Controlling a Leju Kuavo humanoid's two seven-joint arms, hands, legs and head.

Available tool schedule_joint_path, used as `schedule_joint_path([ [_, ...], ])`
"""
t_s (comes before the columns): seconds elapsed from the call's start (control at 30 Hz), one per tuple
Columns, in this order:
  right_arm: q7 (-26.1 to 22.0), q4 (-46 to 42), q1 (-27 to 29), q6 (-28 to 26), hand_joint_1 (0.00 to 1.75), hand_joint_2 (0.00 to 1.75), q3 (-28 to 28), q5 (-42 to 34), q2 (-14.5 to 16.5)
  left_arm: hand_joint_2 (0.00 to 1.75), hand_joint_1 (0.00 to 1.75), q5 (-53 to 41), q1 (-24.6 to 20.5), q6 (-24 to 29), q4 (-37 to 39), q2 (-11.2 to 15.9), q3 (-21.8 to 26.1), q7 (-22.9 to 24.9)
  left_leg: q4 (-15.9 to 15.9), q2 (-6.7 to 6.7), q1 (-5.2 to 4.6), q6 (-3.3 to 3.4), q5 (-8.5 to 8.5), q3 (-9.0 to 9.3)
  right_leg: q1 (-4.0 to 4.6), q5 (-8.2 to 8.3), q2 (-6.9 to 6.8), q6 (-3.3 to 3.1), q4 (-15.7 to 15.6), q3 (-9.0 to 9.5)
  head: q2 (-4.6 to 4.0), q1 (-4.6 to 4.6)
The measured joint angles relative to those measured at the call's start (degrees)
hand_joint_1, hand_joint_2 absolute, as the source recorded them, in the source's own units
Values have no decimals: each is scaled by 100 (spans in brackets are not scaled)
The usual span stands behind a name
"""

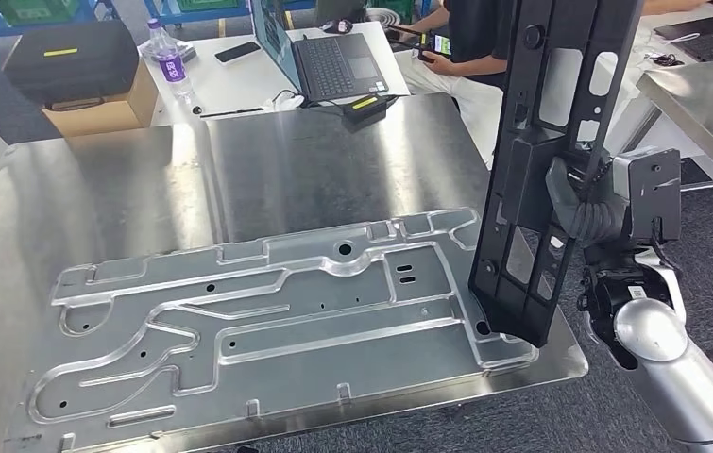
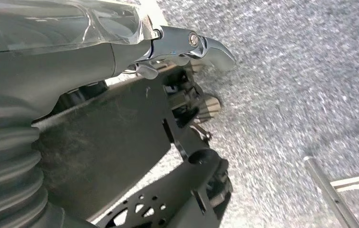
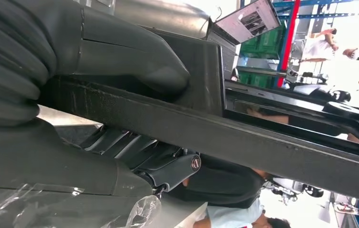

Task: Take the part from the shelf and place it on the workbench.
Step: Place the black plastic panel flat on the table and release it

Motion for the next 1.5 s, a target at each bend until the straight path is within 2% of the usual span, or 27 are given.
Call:
schedule_joint_path([
  [0.2,-574,371,-160,232,175,175,72,-360,179,175,0,15,4,131,0,0,3,151,-37,0,8,-73,11,19,11,-4,0,-36,2,11,-1,0],
  [0.33,-392,607,-437,235,175,175,312,101,353,175,0,193,7,124,0,0,32,116,-42,0,9,-95,19,25,12,-1,-1,-47,2,13,0,0],
  [0.5,-375,776,-615,131,175,175,500,227,567,175,0,218,16,122,0,0,40,113,-42,-2,15,-106,26,28,12,3,-3,-52,2,18,0,0],
  [0.57,-239,835,-683,67,175,175,582,587,615,175,0,225,19,122,0,0,41,115,-41,-2,14,-106,26,29,11,4,-4,-52,2,20,0,0],
  [0.73,630,959,-1013,241,175,175,968,2420,714,175,0,214,21,149,0,0,41,153,-41,-2,8,-105,26,32,10,5,-3,-53,2,21,0,0],
  [0.8,779,974,-1157,480,175,175,1107,2616,760,175,0,183,20,156,0,0,41,161,-40,-5,7,-106,27,32,10,5,-3,-53,1,22,0,0],
  [0.93,938,975,-1408,866,175,175,1288,2339,781,175,0,169,23,139,0,2,41,184,-38,-12,5,-107,28,33,10,6,-11,-53,1,22,0,0],
  [1.23,882,894,-1372,264,175,175,1193,1426,580,175,0,219,69,109,1,59,39,208,-36,-10,-1,-106,27,28,7,6,-11,-51,-4,18,0,1],
  [1.5,913,1014,-1665,439,175,175,1170,1397,483,175,0,378,49,147,2,208,39,134,-38,-8,3,-107,28,24,-5,8,-11,-53,-3,15,0,0],
])
